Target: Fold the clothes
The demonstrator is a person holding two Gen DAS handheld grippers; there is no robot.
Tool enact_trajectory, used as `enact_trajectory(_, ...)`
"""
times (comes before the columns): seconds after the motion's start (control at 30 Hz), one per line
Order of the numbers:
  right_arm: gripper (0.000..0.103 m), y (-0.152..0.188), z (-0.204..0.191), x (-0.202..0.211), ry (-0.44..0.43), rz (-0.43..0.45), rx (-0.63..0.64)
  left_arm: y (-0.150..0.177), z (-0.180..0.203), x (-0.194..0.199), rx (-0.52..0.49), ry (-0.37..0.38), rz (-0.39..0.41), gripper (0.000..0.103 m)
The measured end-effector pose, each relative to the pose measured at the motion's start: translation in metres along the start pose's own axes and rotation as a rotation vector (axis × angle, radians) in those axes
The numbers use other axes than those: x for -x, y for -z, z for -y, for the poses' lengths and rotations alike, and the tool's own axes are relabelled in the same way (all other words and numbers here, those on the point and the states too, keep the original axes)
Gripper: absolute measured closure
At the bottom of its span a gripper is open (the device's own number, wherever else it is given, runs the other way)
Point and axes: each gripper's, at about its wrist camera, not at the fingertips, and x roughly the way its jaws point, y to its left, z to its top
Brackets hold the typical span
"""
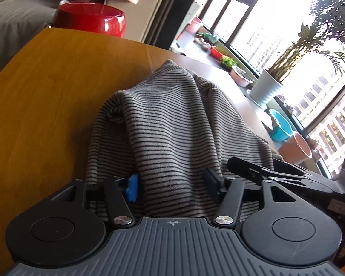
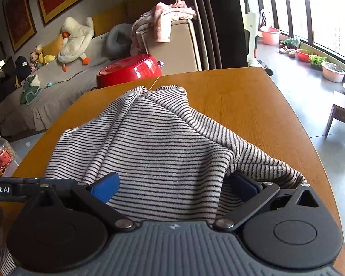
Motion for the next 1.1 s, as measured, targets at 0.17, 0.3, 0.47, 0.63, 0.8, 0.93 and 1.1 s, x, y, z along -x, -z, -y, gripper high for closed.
enact_trajectory(0.17,0.0,0.0,-0.002,-0.001,0.013,-0.005,0.013,0.001,0.011,-0.007,-0.03,-0.036,0.003,0.06)
enact_trajectory(0.3,0.0,0.001,-0.002,0.0,0.007,-0.004,0.012,-0.006,0.003,-0.006,0.034,-0.022,0.009,0.082)
enact_trajectory(0.47,0.0,0.0,-0.004,-0.001,0.012,-0.009,0.023,-0.036,-0.016,0.023,0.072,-0.069,0.175,0.09)
enact_trajectory(0.63,0.0,0.001,-0.008,-0.002,0.027,-0.018,0.045,-0.073,-0.061,0.058,0.155,-0.169,0.331,0.09)
enact_trajectory(0.8,0.001,-0.002,-0.016,0.0,0.053,-0.036,0.083,-0.085,-0.074,0.056,0.148,-0.178,0.282,0.088)
enact_trajectory(0.93,0.032,-0.022,-0.036,0.031,0.092,0.088,0.229,-0.076,-0.062,0.053,0.079,-0.149,0.22,0.067)
enact_trajectory(1.1,0.036,-0.06,-0.064,0.018,0.062,0.104,0.23,-0.064,-0.049,0.064,0.084,-0.091,0.194,0.047)
